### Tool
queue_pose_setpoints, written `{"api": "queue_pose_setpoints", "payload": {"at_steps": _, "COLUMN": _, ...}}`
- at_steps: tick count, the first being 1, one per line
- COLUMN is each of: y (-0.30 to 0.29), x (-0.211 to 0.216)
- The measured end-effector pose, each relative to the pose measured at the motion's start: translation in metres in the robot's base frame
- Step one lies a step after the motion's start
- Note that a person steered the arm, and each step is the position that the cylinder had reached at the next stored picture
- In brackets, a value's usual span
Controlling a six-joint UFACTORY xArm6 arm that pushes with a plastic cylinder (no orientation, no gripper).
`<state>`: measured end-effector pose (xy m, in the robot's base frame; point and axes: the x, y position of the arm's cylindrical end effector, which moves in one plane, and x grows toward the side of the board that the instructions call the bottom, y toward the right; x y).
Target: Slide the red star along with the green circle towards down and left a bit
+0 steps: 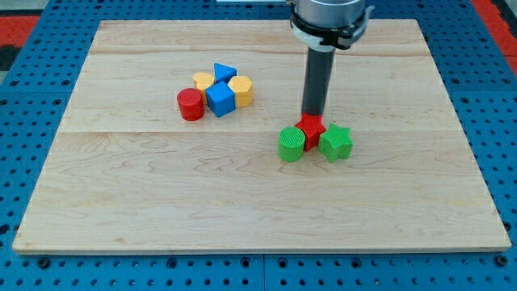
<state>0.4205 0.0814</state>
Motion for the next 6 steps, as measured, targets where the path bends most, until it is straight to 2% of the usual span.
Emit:
{"api": "queue_pose_setpoints", "payload": {"at_steps": 3, "y": 0.019, "x": 0.080}}
{"api": "queue_pose_setpoints", "payload": {"at_steps": 4, "y": 0.021, "x": 0.091}}
{"api": "queue_pose_setpoints", "payload": {"at_steps": 6, "y": -0.045, "x": 0.076}}
